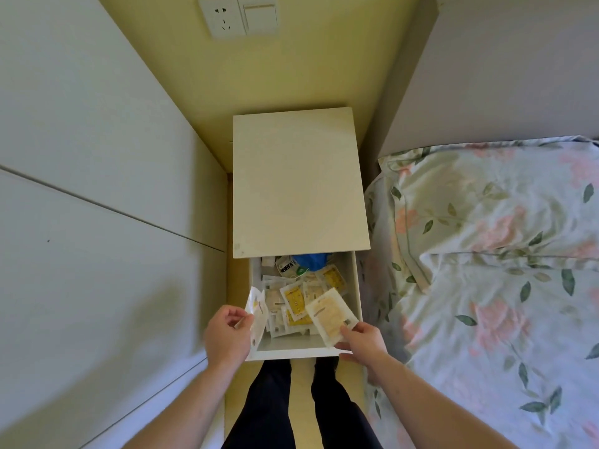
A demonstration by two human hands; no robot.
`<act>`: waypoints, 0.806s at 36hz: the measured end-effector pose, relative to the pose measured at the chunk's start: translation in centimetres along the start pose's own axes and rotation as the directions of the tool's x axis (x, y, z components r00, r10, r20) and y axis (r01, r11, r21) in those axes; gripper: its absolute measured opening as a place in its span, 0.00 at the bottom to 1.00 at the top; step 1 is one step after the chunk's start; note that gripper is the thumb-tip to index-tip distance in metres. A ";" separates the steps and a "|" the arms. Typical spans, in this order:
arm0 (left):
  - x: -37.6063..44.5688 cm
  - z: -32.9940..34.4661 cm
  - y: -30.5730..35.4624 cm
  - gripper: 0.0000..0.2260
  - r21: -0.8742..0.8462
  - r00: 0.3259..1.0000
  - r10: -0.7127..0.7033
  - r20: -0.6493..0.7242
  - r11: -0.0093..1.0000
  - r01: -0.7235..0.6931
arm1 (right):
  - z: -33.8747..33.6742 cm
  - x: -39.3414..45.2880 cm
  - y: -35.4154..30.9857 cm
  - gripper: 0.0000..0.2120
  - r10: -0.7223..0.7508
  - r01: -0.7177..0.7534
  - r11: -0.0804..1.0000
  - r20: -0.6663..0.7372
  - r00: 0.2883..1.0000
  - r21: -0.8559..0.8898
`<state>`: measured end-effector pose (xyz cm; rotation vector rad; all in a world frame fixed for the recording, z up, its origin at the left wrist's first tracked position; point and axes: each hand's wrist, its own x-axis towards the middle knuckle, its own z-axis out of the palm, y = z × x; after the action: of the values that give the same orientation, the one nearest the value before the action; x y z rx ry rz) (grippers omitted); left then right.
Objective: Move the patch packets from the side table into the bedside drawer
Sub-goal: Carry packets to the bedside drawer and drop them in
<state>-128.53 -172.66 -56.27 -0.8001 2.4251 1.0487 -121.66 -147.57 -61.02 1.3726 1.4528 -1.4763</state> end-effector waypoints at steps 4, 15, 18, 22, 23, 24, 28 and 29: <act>-0.6 0.2 -0.2 0.08 0.009 0.995 -0.015 0.099 1.000 0.014 | 0.4 -0.4 -0.4 0.34 0.101 -0.100 0.989 0.004 0.995 -0.112; -2.9 2.6 0.9 0.20 -0.139 0.844 -0.173 0.508 0.950 0.278 | 2.4 -2.8 1.0 0.22 0.100 -0.133 0.989 0.385 0.917 0.059; -3.1 3.0 1.3 0.20 -0.146 0.796 -0.168 0.582 0.941 0.305 | 2.3 -3.1 1.3 0.19 0.092 -0.157 0.978 0.390 0.916 0.137; -3.3 3.4 1.7 0.19 -0.163 0.763 -0.162 0.625 0.930 0.331 | 2.7 -2.8 1.4 0.30 0.147 -0.209 0.970 0.391 0.908 0.121; -3.3 3.5 1.7 0.19 -0.175 0.751 -0.161 0.641 0.921 0.347 | 2.9 -2.6 1.5 0.33 0.166 -0.229 0.967 0.402 0.901 0.115; -3.4 3.6 1.8 0.19 -0.182 0.737 -0.161 0.656 0.914 0.362 | 3.0 -2.5 1.5 0.34 0.177 -0.255 0.958 0.430 0.885 0.130; -3.6 3.8 2.0 0.18 -0.170 0.698 -0.145 0.701 0.917 0.361 | 3.0 -2.0 1.6 0.21 0.119 -0.255 0.934 0.452 0.884 0.252; -3.6 3.8 2.1 0.18 -0.165 0.692 -0.139 0.709 0.921 0.354 | 3.1 -1.7 1.6 0.20 0.107 -0.237 0.931 0.411 0.906 0.279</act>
<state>-126.68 -167.40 -55.71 -0.6427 1.5011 1.3159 -120.40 -151.17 -60.36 1.2585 0.8408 -1.8001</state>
